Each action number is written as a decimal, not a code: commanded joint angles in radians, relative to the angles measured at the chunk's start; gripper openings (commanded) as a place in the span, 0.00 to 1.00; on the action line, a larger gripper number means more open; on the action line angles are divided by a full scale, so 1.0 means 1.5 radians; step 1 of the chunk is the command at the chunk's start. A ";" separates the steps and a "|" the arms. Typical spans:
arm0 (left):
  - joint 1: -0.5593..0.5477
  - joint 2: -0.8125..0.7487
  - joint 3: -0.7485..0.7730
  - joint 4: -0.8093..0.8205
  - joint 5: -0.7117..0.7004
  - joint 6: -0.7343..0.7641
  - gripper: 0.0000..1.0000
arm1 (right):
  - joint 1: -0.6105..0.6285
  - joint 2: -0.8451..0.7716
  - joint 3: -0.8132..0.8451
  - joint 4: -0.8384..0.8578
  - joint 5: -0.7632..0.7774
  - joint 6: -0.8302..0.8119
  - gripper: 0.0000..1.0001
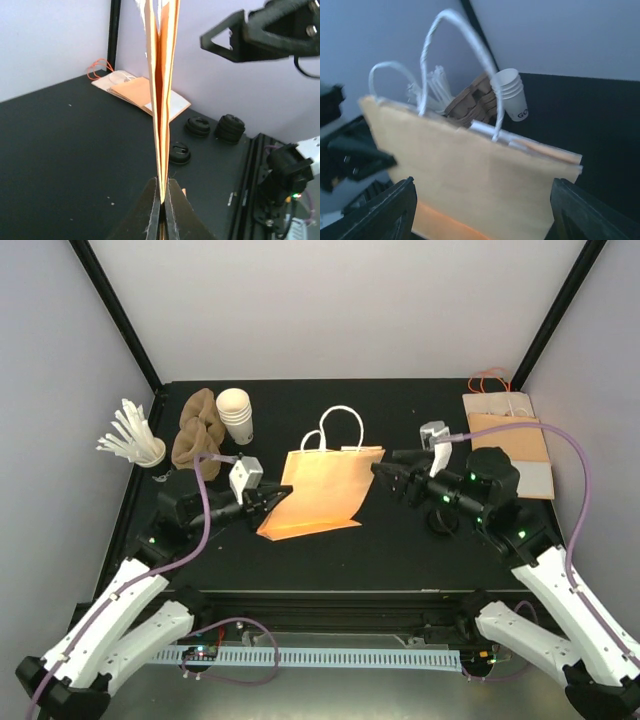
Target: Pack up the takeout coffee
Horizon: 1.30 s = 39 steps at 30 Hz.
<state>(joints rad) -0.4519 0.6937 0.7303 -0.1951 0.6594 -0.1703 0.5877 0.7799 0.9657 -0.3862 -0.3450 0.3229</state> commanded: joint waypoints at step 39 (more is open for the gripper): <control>-0.428 0.084 -0.113 0.188 -0.605 0.307 0.02 | 0.000 0.043 -0.112 0.319 0.102 0.926 0.41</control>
<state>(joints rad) -1.0267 0.7940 0.5507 0.0345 -0.1120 0.2104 0.5877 0.8436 0.8181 0.0284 -0.2096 1.6577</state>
